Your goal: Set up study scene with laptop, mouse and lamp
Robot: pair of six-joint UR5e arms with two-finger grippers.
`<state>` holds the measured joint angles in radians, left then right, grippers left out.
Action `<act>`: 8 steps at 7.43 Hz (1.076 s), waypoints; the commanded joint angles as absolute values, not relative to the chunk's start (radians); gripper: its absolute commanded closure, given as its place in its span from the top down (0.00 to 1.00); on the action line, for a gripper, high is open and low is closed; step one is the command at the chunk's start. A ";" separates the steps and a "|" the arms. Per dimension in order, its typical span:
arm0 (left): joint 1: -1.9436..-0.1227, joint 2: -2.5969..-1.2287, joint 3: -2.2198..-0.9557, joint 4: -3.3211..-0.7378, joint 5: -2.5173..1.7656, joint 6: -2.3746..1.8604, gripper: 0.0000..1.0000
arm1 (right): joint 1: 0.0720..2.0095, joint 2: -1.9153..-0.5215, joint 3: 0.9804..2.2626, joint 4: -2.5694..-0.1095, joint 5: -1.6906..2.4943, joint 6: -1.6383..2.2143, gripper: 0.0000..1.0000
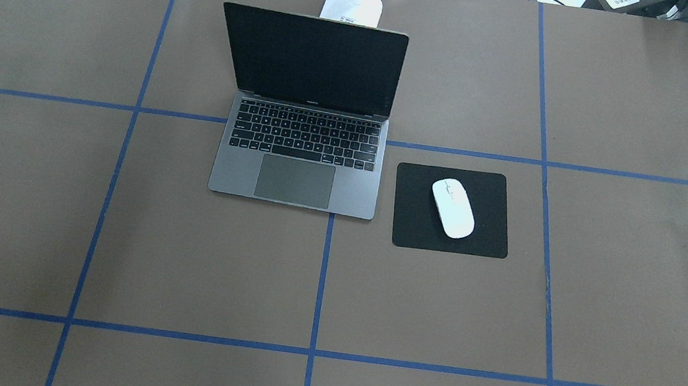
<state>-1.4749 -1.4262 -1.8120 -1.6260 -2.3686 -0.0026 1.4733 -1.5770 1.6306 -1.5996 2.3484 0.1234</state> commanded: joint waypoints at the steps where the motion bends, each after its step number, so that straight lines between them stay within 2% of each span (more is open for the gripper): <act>1: -1.476 -1.410 -1.851 -1.625 -2.362 -0.003 1.00 | 1.473 -1.569 1.631 -1.597 2.338 0.123 0.99; 8: -1.467 -1.431 -1.812 -1.629 -2.258 -0.109 0.99 | 1.473 -1.588 1.641 -1.606 2.313 0.109 0.99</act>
